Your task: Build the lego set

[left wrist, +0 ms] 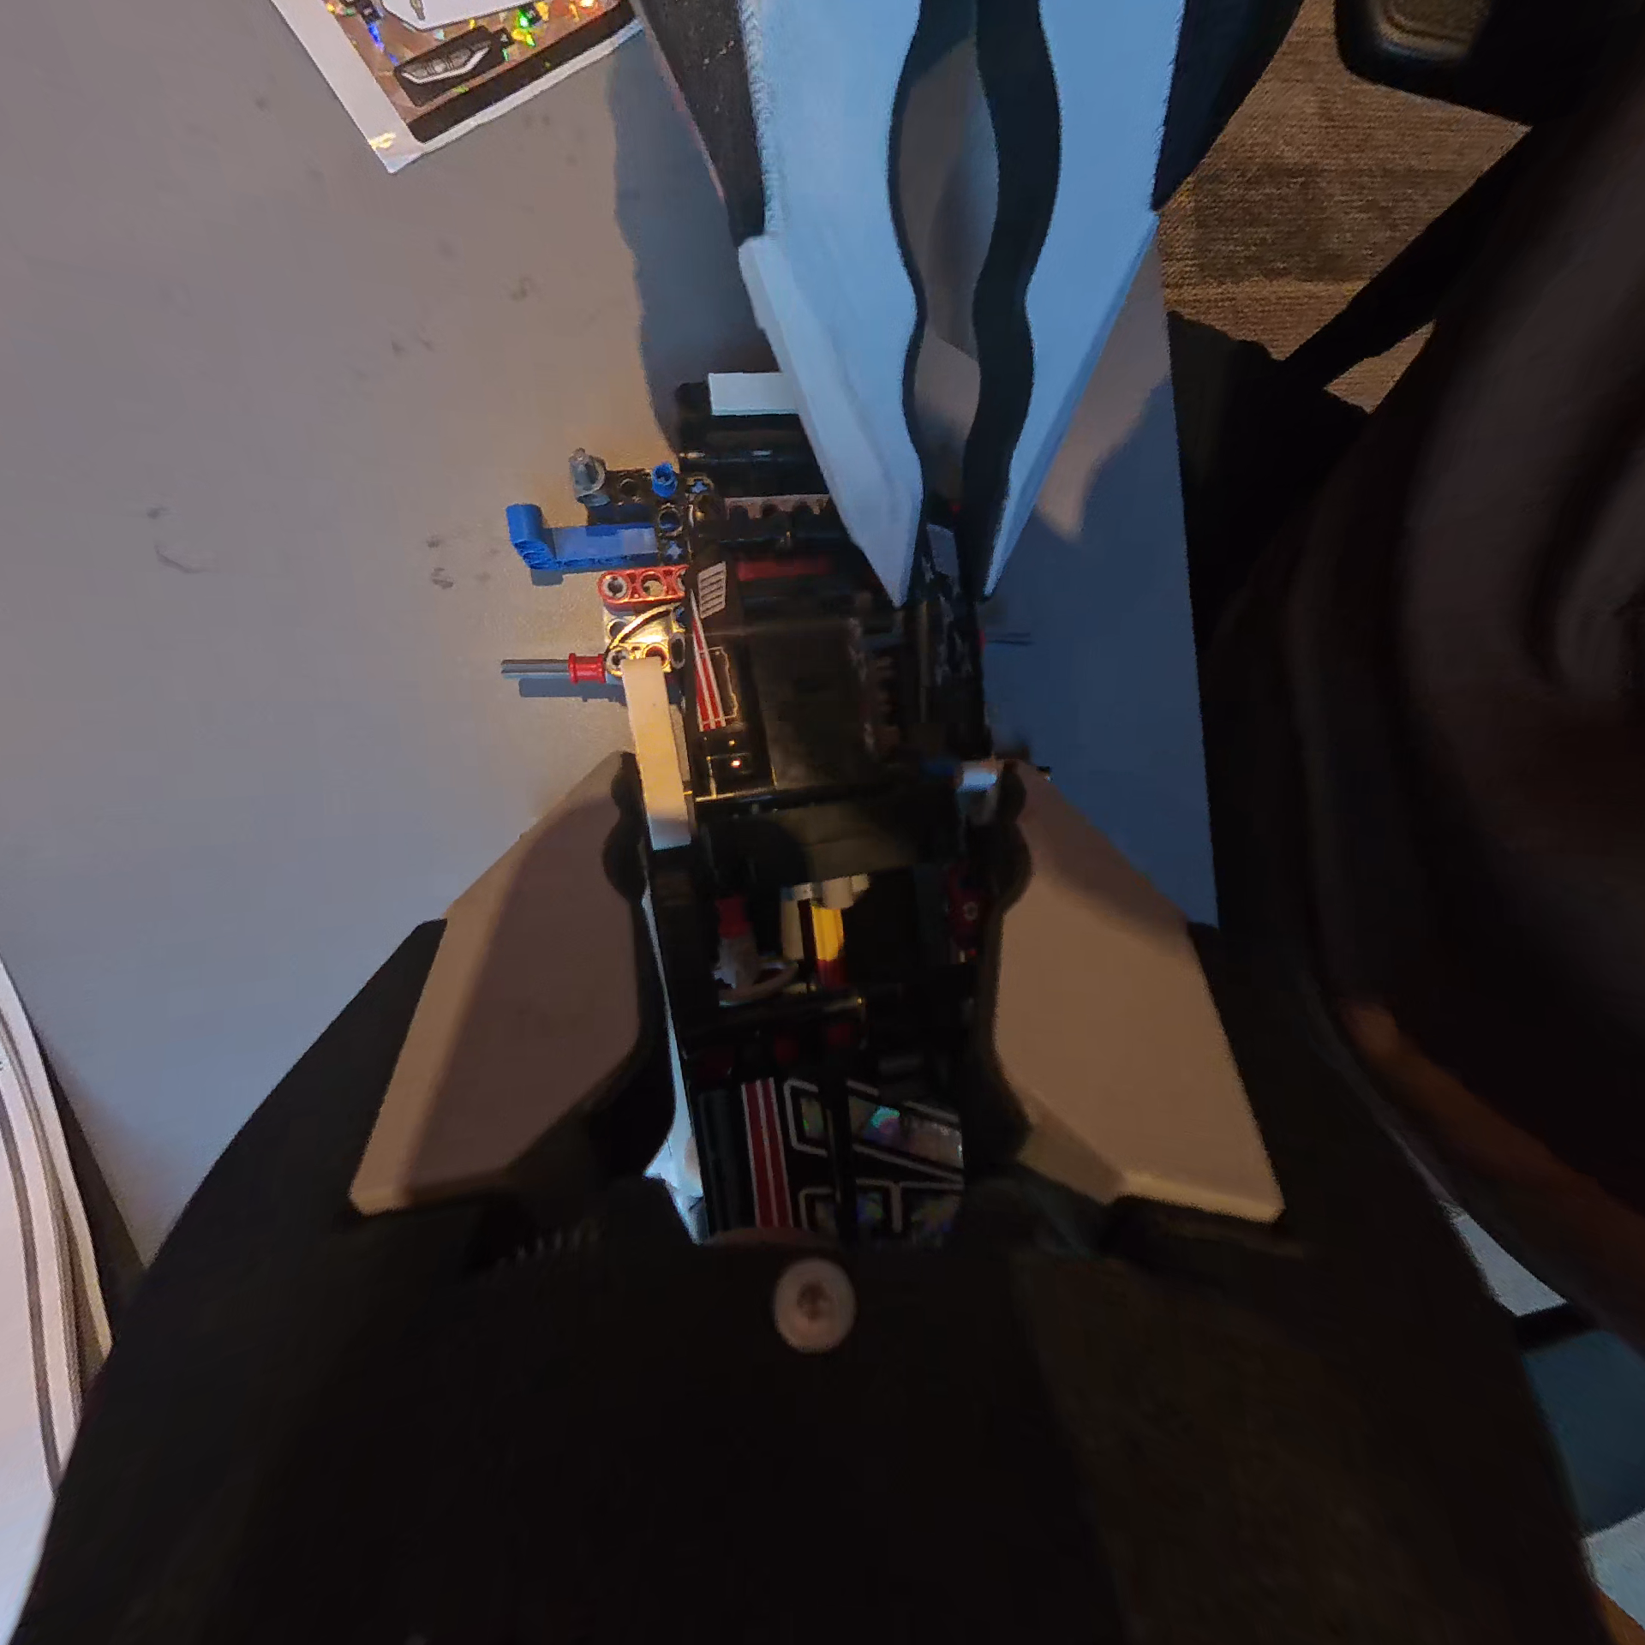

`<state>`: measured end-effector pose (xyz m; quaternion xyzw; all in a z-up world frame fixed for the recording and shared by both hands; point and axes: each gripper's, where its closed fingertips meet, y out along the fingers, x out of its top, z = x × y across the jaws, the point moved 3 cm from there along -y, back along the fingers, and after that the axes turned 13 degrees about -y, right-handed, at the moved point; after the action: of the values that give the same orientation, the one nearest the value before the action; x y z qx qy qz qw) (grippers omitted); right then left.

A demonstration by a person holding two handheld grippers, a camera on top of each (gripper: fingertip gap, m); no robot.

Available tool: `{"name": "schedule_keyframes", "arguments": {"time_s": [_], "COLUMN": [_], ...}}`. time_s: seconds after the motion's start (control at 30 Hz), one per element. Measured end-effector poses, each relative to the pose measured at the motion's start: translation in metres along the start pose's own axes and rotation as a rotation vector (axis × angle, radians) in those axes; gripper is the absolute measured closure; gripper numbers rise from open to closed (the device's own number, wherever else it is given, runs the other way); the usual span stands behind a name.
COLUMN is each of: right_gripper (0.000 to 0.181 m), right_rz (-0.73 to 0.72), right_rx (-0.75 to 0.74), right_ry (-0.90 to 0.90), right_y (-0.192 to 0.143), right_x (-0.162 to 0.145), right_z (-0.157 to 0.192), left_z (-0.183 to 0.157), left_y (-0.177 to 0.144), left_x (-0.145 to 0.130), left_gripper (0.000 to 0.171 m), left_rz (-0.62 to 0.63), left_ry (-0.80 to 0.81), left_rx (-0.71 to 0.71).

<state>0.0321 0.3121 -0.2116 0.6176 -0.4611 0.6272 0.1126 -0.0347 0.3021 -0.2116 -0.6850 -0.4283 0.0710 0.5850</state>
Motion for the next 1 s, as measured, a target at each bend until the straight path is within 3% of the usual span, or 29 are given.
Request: {"name": "schedule_keyframes", "arguments": {"time_s": [0.6, 0.77, 1.0], "right_gripper": [0.169, 0.169, 0.169], "right_rz": [0.042, 0.033, 0.032], "right_rx": [0.002, 0.001, -0.002], "right_ry": [0.034, 0.034, 0.026], "right_y": [0.0024, 0.0026, 0.0026], "right_x": [-0.0028, -0.003, -0.0029], "right_z": [0.0009, 0.0011, 0.0012], "left_z": [-0.0009, -0.001, -0.0047], "left_y": [-0.0022, -0.0098, -0.0068], "left_x": [0.0012, 0.0065, 0.0037], "left_gripper": [0.098, 0.107, 0.1], "left_rz": [-0.011, -0.036, 0.014], "left_ry": [-0.01, 0.005, 0.026], "left_rx": [0.066, 0.097, 0.164]}}
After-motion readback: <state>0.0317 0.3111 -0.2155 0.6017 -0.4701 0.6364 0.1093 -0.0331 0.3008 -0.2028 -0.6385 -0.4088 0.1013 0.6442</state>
